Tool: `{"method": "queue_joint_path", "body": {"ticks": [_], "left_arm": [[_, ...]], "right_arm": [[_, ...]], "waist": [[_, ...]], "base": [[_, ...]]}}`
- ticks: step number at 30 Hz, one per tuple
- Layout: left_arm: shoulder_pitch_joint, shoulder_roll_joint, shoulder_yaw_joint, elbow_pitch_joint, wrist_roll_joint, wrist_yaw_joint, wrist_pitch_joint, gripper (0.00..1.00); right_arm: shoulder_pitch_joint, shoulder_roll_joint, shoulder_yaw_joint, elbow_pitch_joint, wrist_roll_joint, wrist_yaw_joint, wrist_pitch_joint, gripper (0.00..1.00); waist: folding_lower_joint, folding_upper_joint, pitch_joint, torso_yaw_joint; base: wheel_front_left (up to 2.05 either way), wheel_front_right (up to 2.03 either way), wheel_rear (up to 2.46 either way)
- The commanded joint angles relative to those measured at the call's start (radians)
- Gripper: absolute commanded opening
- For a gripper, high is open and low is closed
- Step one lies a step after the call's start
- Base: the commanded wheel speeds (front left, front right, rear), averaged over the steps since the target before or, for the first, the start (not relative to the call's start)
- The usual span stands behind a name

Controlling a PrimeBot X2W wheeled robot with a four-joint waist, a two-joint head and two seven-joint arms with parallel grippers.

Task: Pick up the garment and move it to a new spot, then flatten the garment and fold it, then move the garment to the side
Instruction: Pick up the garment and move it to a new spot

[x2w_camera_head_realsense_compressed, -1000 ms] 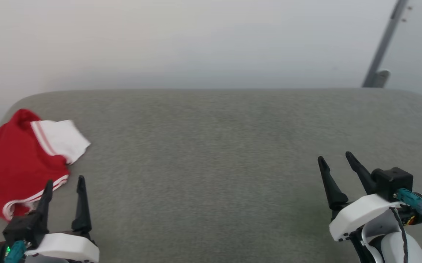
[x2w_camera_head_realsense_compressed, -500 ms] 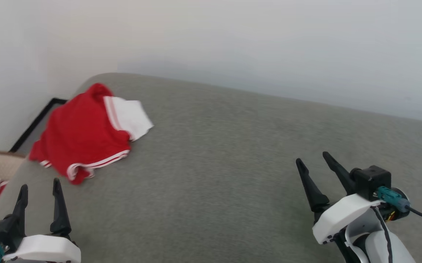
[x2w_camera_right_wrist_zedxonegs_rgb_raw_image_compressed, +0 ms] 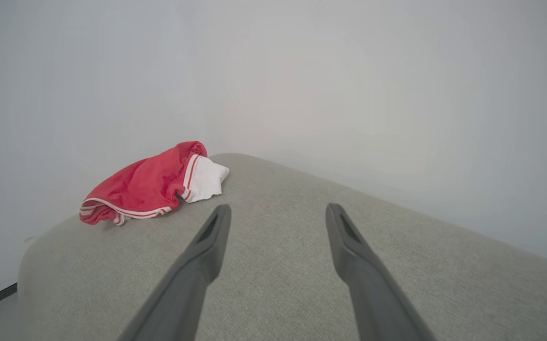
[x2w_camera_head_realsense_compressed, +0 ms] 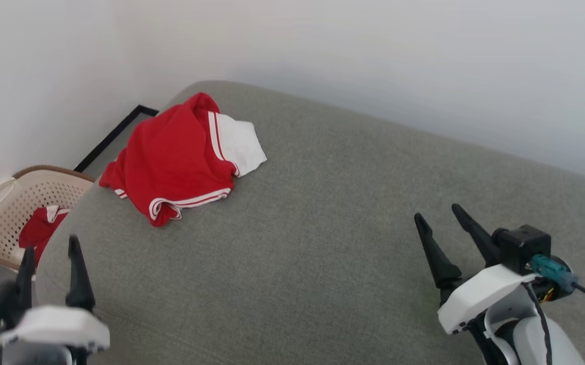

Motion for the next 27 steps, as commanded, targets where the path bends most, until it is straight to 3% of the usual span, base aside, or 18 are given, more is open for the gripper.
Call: {"method": "queue_joint_path", "body": {"ticks": [1, 8, 14, 21, 27], "left_arm": [[-0.045, 0.001, -0.001, 0.011, -0.018, -0.008, 0.014, 1.00], [-0.238, 0.035, -0.014, 0.114, -0.031, -0.049, 0.035, 1.00], [-0.439, 0.071, -0.009, 0.280, -0.056, -0.096, 0.037, 1.00], [-0.665, 0.108, -0.008, 0.511, -0.090, -0.146, 0.051, 1.00], [-0.866, 0.130, -0.026, 0.786, -0.097, -0.182, 0.104, 1.00]], "right_arm": [[-0.005, -0.008, -0.006, -0.014, -0.007, 0.000, 0.006, 1.00], [-0.049, -0.032, -0.015, -0.065, -0.023, 0.000, 0.044, 1.00], [-0.098, -0.059, -0.011, -0.122, -0.035, 0.000, 0.075, 1.00], [-0.157, -0.091, -0.021, -0.197, -0.046, 0.000, 0.113, 1.00], [-0.200, -0.111, -0.021, -0.268, -0.046, 0.000, 0.150, 1.00]], "waist": [[0.0000, -0.0001, 0.024, -0.001], [0.0000, -0.0001, 0.117, -0.055], [0.0000, -0.0001, 0.217, -0.123], [0.0000, -0.0001, 0.355, -0.200], [0.0000, -0.0001, 0.478, -0.253]], "base": [[0.00, 0.00, 0.00], [0.00, 0.00, 0.00], [0.00, 0.00, 0.00], [0.00, 0.00, 0.00], [0.00, 0.00, 0.00]]}}
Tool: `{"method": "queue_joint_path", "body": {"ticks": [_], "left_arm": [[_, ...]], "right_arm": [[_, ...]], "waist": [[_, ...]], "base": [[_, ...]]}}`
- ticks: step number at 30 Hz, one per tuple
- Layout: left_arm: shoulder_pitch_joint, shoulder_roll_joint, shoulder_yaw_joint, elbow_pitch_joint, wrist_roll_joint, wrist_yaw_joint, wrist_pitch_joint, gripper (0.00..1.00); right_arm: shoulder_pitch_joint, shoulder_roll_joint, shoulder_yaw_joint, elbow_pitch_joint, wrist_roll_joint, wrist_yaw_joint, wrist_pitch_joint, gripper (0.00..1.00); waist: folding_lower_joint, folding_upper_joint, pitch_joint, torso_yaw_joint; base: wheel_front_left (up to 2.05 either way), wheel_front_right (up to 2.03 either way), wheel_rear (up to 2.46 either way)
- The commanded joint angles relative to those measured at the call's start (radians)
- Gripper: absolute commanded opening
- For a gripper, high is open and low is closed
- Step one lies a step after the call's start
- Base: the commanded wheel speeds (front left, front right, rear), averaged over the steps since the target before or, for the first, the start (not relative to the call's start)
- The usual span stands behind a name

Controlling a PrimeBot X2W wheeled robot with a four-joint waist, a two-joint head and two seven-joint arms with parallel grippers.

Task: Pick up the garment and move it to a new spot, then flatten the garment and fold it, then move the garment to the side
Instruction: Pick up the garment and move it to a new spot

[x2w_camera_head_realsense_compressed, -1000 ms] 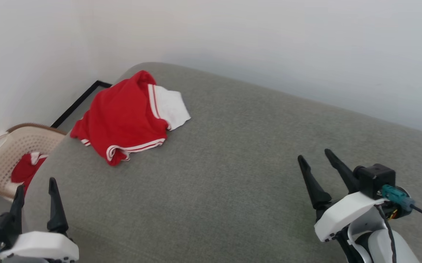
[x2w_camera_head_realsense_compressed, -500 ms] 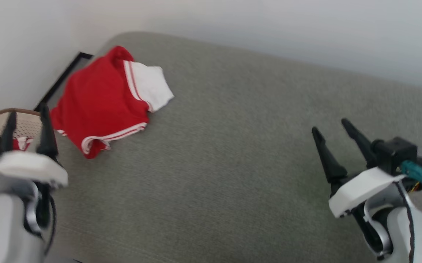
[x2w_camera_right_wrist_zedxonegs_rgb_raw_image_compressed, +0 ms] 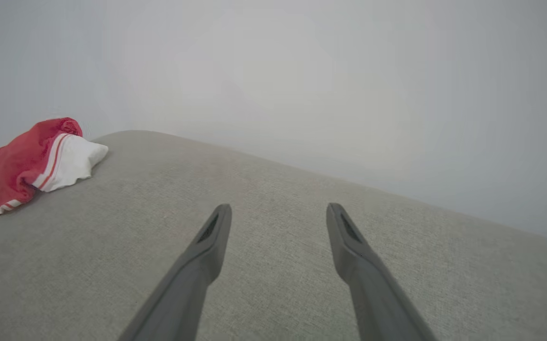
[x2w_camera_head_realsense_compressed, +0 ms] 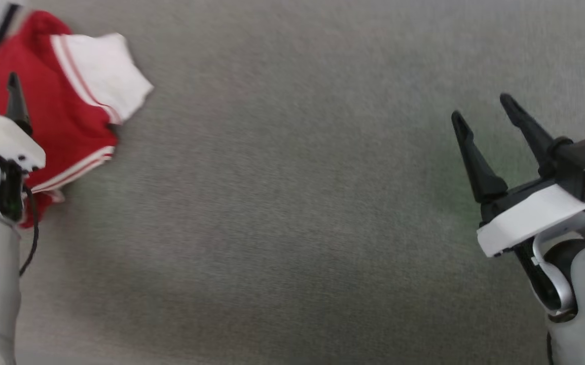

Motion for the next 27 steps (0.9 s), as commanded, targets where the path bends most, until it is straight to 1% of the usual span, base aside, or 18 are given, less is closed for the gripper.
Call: {"method": "queue_joint_path", "body": {"ticks": [1, 4, 5, 6, 9, 13, 15, 16, 20, 21, 23, 24, 25, 27], "left_arm": [[-0.056, 0.005, -0.004, 0.060, -0.003, -0.008, 0.018, 1.00], [-0.125, 0.016, -0.007, 0.164, -0.011, -0.009, 0.066, 1.00], [-0.125, 0.016, -0.007, 0.164, -0.011, -0.009, 0.066, 1.00], [-0.146, 0.017, -0.001, 0.195, -0.023, -0.005, 0.086, 1.00], [-0.207, 0.021, 0.007, 0.285, -0.043, -0.002, 0.161, 1.00], [-0.253, 0.010, 0.018, 0.380, -0.068, 0.017, 0.292, 1.00], [-0.251, 0.002, 0.013, 0.406, -0.074, 0.023, 0.352, 1.00], [-0.249, -0.001, 0.018, 0.417, -0.084, 0.033, 0.394, 1.00], [-0.219, -0.026, 0.002, 0.448, -0.087, 0.044, 0.528, 1.00], [-0.213, -0.031, 0.000, 0.452, -0.088, 0.050, 0.548, 1.00], [-0.206, -0.040, 0.000, 0.459, -0.100, 0.038, 0.589, 1.00], [-0.204, -0.038, -0.002, 0.459, -0.100, 0.036, 0.580, 0.49], [-0.204, -0.027, -0.005, 0.457, -0.094, 0.031, 0.557, 0.00], [-0.207, -0.002, -0.012, 0.453, -0.083, 0.026, 0.544, 0.00]], "right_arm": [[-0.019, -0.005, 0.005, -0.018, -0.007, 0.000, 0.012, 1.00], [-0.029, -0.008, 0.007, -0.044, -0.007, 0.000, 0.026, 1.00], [-0.029, -0.008, 0.007, -0.044, -0.007, 0.000, 0.026, 1.00], [-0.031, -0.010, 0.007, -0.050, -0.009, 0.000, 0.031, 1.00], [-0.042, -0.017, 0.009, -0.070, -0.008, 0.000, 0.045, 1.00], [-0.046, -0.018, 0.009, -0.089, -0.011, 0.000, 0.061, 1.00], [-0.053, -0.017, 0.012, -0.094, -0.010, 0.000, 0.066, 1.00], [-0.057, -0.017, 0.014, -0.097, -0.008, 0.000, 0.069, 1.00], [-0.061, -0.019, 0.014, -0.104, -0.003, 0.000, 0.075, 1.00], [-0.060, -0.018, 0.013, -0.104, -0.004, 0.000, 0.077, 1.00], [-0.059, -0.016, 0.010, -0.102, -0.002, 0.000, 0.078, 1.00], [-0.057, -0.016, 0.008, -0.099, -0.003, 0.000, 0.078, 1.00], [-0.055, -0.014, 0.007, -0.096, -0.003, 0.000, 0.076, 1.00], [-0.048, -0.012, 0.006, -0.089, -0.003, 0.000, 0.069, 1.00]], "waist": [[0.0000, 0.0000, 0.084, -0.054], [0.0000, 0.0000, 0.125, -0.070], [0.0000, 0.0000, 0.125, -0.070], [0.0000, 0.0000, 0.136, -0.073], [0.0000, 0.0000, 0.168, -0.083], [0.0000, 0.0000, 0.198, -0.087], [0.0000, 0.0000, 0.208, -0.091], [0.0000, 0.0000, 0.213, -0.093], [0.0000, 0.0000, 0.227, -0.096], [0.0000, 0.0000, 0.228, -0.096], [0.0000, 0.0000, 0.226, -0.094], [0.0000, 0.0000, 0.223, -0.092], [0.0000, 0.0000, 0.218, -0.089], [0.0000, 0.0000, 0.201, -0.085]], "base": [[0.00, 0.00, 0.00], [0.00, 0.00, 0.00], [0.00, 0.00, 0.00], [0.00, 0.00, 0.00], [0.00, 0.00, 0.00], [0.00, 0.00, 0.00], [0.00, 0.00, 0.00], [0.00, 0.00, 0.00], [0.00, 0.00, 0.00], [0.00, 0.00, 0.00], [0.00, 0.00, 0.00], [0.00, 0.00, 0.00], [0.00, 0.00, 0.00], [0.00, 0.00, 0.00]]}}
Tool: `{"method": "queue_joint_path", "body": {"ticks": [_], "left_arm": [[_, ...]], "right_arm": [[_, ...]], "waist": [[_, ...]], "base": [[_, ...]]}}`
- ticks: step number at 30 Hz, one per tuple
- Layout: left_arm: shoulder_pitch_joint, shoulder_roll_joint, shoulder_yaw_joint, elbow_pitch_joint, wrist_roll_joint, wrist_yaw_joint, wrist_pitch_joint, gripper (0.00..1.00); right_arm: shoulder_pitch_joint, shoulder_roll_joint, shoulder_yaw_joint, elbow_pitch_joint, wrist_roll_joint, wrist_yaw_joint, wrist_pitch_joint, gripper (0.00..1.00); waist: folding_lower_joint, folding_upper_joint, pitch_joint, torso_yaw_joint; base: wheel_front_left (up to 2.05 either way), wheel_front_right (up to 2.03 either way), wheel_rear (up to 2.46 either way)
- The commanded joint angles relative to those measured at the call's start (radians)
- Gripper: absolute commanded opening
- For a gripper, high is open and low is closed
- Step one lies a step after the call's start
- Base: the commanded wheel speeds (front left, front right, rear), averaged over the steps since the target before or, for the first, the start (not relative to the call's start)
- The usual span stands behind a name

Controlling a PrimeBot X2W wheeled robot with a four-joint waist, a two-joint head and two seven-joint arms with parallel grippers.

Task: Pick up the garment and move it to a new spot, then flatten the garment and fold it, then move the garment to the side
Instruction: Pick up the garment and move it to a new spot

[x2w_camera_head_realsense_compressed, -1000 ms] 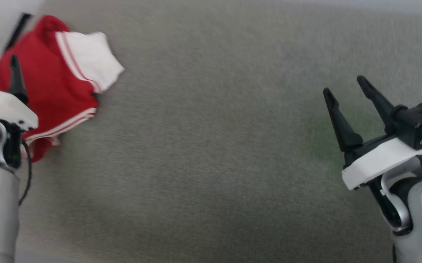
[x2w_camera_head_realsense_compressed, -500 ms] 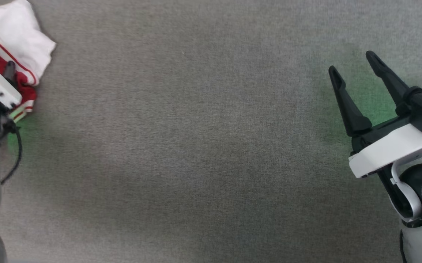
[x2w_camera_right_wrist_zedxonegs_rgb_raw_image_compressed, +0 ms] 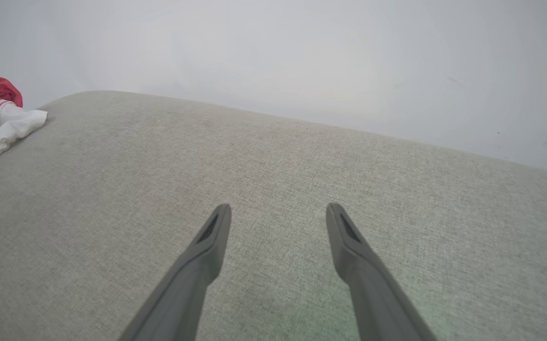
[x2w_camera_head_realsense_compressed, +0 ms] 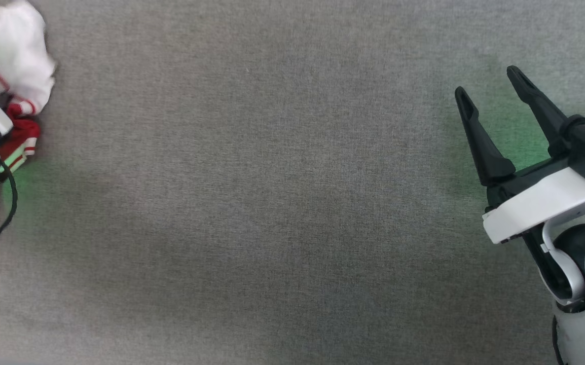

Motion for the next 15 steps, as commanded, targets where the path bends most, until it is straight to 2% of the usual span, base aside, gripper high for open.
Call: {"method": "queue_joint_path", "body": {"ticks": [1, 7, 15], "left_arm": [[0.093, -0.034, -0.019, 0.057, 0.014, -0.002, 0.012, 0.00], [0.045, 0.040, -0.030, 0.020, 0.027, -0.039, -0.074, 0.00], [-0.012, 0.105, -0.096, -0.053, 0.080, -0.079, -0.181, 0.00]], "right_arm": [[0.008, 0.002, 0.000, 0.007, -0.001, 0.000, -0.007, 1.00], [0.036, 0.021, -0.011, 0.044, 0.010, 0.000, -0.036, 1.00], [0.090, 0.061, -0.055, 0.093, 0.028, 0.000, -0.086, 1.00]], "waist": [[0.0000, 0.0000, -0.019, 0.007], [0.0000, 0.0000, -0.111, 0.022], [0.0000, 0.0000, -0.259, 0.060]], "base": [[0.00, 0.00, 0.00], [0.00, 0.00, 0.00], [0.00, 0.00, 0.00]]}}
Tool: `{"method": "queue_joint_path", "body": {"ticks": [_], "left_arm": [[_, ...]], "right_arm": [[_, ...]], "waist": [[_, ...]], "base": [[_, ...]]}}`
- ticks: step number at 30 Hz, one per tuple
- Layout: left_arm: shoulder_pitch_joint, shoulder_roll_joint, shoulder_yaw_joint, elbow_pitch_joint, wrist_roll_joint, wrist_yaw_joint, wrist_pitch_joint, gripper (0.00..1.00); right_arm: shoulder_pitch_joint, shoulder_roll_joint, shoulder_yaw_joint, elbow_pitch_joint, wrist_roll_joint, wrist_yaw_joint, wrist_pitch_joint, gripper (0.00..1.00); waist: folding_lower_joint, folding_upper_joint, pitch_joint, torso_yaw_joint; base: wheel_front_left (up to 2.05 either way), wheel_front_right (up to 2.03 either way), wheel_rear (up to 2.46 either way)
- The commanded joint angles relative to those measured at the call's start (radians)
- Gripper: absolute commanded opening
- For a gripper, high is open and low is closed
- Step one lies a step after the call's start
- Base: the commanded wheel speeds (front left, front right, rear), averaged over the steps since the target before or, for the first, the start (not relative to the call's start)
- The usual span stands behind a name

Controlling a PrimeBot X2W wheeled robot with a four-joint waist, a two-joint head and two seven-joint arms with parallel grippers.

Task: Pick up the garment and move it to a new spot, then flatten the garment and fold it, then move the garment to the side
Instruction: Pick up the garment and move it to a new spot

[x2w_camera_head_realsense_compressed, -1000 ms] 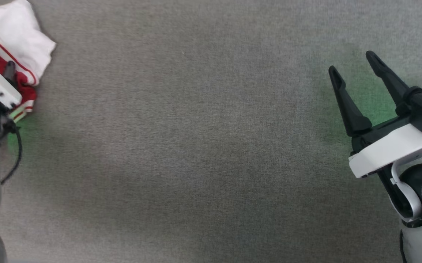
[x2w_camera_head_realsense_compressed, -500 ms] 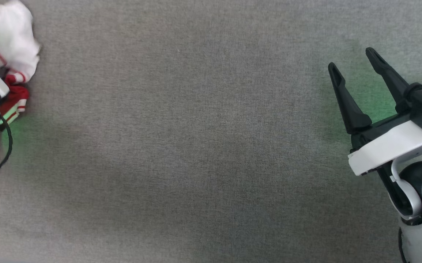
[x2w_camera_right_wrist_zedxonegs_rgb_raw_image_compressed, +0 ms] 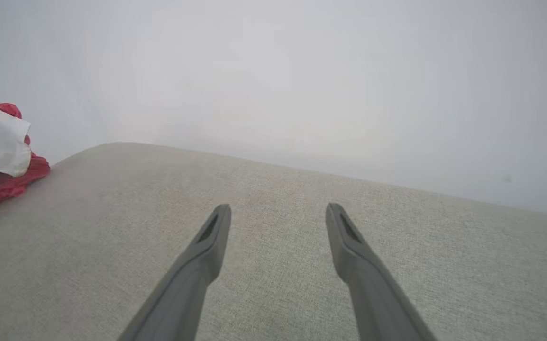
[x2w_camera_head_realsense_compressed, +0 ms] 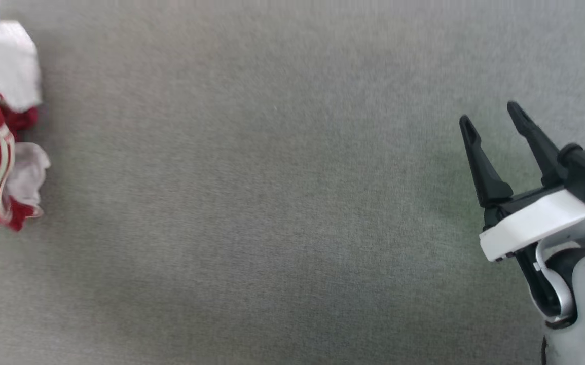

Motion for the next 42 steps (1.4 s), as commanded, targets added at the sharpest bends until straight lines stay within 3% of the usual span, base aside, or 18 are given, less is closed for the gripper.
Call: {"method": "queue_joint_path", "body": {"ticks": [1, 11, 23, 35, 42], "left_arm": [[-0.017, 0.014, -0.015, -0.017, 0.016, -0.007, -0.012, 0.00], [-0.065, 0.044, -0.107, -0.171, 0.034, -0.023, -0.020, 0.00], [-0.006, 0.102, -0.211, -0.592, -0.067, -0.023, 0.146, 0.00], [0.112, 0.130, -0.237, -1.076, -0.138, 0.052, 0.415, 0.00], [0.160, 0.100, -0.292, -1.290, -0.167, 0.099, 0.549, 0.00]], "right_arm": [[0.015, 0.007, -0.007, 0.006, 0.005, 0.000, -0.011, 1.00], [0.059, 0.048, -0.039, 0.026, 0.014, 0.000, -0.040, 1.00], [0.093, 0.087, -0.114, 0.011, 0.014, 0.000, -0.064, 1.00], [0.110, 0.120, -0.199, -0.005, 0.010, 0.000, -0.088, 1.00], [0.134, 0.137, -0.235, -0.018, 0.017, 0.000, -0.101, 1.00]], "waist": [[0.0000, 0.0000, -0.052, 0.025], [0.0000, 0.0000, -0.157, 0.061], [0.0000, 0.0000, -0.232, 0.043], [0.0000, 0.0000, -0.250, -0.125], [0.0000, 0.0000, -0.228, -0.246]], "base": [[0.00, 0.00, 0.00], [0.00, 0.00, 0.00], [0.00, 0.00, 0.00], [0.00, 0.00, 0.00], [0.00, 0.00, 0.00]]}}
